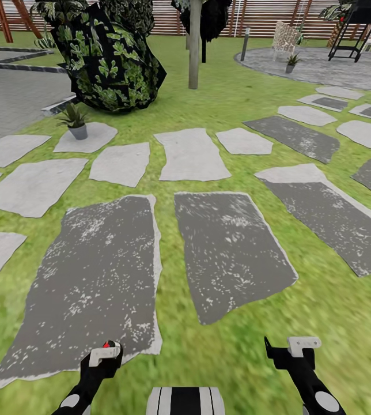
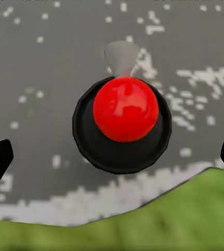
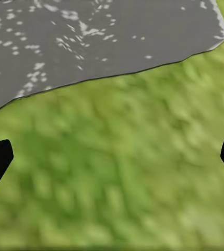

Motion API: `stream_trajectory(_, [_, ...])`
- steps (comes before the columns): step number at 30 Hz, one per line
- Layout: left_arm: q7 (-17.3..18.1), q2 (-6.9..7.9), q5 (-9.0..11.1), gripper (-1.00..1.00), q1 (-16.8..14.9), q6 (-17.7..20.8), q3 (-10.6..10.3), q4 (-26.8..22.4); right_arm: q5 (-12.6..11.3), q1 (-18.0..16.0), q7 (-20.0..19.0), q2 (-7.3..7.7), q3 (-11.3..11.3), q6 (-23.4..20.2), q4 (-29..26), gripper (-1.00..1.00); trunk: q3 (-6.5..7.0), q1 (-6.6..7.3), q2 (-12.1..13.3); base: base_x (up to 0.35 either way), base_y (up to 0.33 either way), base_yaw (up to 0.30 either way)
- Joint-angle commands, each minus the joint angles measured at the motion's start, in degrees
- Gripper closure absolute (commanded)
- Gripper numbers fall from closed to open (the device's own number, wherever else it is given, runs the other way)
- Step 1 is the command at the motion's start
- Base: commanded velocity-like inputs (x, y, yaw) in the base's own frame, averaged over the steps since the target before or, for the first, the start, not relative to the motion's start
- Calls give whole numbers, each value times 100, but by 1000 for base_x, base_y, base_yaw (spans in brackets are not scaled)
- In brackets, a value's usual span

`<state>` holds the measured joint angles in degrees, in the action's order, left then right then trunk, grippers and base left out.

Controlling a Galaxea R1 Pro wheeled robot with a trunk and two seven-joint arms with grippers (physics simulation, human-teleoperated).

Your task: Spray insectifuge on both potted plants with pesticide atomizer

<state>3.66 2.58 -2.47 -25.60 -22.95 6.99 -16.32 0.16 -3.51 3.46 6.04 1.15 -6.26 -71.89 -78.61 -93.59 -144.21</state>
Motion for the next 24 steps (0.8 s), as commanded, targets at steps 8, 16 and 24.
stream_trajectory(8, [38,-3,-26,-100,-4,-16,48,4,2,-1,23,2,-5,-34,-9,-100,-4,1,-1,18,0,0])
stream_trajectory(16, [38,2,-26,-100,-3,-8,48,-3,2,-1,23,2,-8,-34,-9,-100,-4,1,-1,2,0,0])
stream_trajectory(24, [38,3,-26,-100,-5,-12,50,-3,2,-1,23,2,-8,-34,-9,-100,-4,1,-1,0,0,0])
